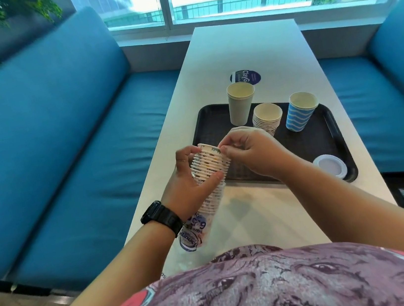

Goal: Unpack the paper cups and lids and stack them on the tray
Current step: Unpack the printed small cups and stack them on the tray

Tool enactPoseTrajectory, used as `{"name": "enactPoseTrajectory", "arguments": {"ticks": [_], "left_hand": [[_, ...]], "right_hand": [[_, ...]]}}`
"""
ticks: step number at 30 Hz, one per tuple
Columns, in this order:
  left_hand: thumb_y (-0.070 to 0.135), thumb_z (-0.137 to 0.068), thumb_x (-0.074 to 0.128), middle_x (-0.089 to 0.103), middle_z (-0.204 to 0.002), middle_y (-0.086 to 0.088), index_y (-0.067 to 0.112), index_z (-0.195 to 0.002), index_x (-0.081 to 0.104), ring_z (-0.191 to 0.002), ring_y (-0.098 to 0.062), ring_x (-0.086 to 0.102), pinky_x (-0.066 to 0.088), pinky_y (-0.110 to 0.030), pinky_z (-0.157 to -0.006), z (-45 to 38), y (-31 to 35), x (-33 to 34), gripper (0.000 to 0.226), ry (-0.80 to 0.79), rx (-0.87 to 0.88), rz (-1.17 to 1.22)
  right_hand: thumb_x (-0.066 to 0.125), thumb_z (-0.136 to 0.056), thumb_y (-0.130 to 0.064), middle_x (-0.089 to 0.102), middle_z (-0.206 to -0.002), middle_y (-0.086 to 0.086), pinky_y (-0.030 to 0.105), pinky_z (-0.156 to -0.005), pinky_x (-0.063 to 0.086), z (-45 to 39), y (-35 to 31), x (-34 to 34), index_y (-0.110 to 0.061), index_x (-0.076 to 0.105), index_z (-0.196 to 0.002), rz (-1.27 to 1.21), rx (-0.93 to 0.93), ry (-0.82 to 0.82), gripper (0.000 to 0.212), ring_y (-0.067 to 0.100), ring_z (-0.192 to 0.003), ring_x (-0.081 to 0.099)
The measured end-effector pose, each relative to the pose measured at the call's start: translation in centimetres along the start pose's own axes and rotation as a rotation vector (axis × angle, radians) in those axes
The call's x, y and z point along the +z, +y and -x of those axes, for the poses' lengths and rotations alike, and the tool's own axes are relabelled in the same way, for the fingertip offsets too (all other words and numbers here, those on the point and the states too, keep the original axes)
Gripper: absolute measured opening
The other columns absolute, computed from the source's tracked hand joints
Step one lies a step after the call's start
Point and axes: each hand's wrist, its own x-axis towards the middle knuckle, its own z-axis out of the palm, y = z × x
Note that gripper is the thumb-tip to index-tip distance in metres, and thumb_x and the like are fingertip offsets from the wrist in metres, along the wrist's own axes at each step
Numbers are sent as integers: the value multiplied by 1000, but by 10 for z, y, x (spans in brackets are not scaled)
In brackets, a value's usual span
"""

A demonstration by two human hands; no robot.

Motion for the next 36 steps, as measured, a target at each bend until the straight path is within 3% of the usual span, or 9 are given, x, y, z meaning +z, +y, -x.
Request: {"name": "enactPoseTrajectory", "arguments": {"ticks": [3,5,7,11,15,18,21,27,36], "left_hand": [[25,-86,74,46,-109,16,37,-113,23,-87,-8,64,56,-27,-79,2,0,0,58,-15,21,6],[25,-86,74,44,-108,24,46,-106,20,-88,-11,66,57,-28,-78,4,-1,1,62,-28,31,4],[26,-86,73,43,-107,27,45,-108,20,-87,-7,65,55,-22,-76,5,-3,2,61,-38,22,3],[26,-87,73,43,-106,28,31,-118,23,-85,3,61,50,-8,-70,5,-7,6,59,-52,-5,9],[25,-87,73,44,-107,26,34,-117,24,-86,7,59,47,-2,-69,2,-9,9,58,-53,-4,11],[27,-87,73,52,-113,13,47,-112,21,-90,1,64,49,-8,-74,-2,-13,11,62,-40,-4,25],[29,-86,73,54,-120,4,57,-107,18,-93,-6,67,54,-19,-80,-8,-16,12,66,-46,-14,28],[28,-86,73,47,-113,22,47,-113,22,-91,4,62,48,-5,-74,-16,-18,11,61,-43,-25,34],[29,-86,73,52,-125,4,53,-113,19,-97,-2,65,50,-7,-75,-26,-25,18,65,-46,-69,67]], "right_hand": [[57,-96,-20,62,-92,-8,9,-64,44,-5,-1,-2,-21,66,-93,-5,37,66,9,6,-83,58],[55,-97,-20,64,-91,-8,14,-66,49,-10,0,-6,-22,63,-94,-25,74,80,9,8,-82,60],[54,-98,-23,64,-89,-12,20,-67,52,-12,2,-11,-25,61,-94,-18,92,72,8,10,-81,62],[54,-98,-22,62,-86,-16,15,-63,48,-22,12,-28,-26,60,-93,-4,97,176,8,4,-77,59],[54,-96,-23,66,-93,-2,28,-66,43,-38,32,-60,-19,65,-97,174,80,337,12,14,-80,57],[52,-97,-21,63,-98,1,25,-71,35,-49,46,-82,-11,67,-107,397,60,413,21,20,-90,53],[50,-97,-21,67,-103,11,33,-84,38,-59,64,-95,-8,66,-105,568,52,451,22,29,-99,55],[51,-96,-19,68,-104,15,42,-85,39,-63,93,-90,-5,67,-104,851,-18,359,23,36,-100,56],[59,-90,-9,71,-103,16,46,-95,36,-53,120,-66,-6,70,-97,802,11,251,14,36,-101,60]]}}
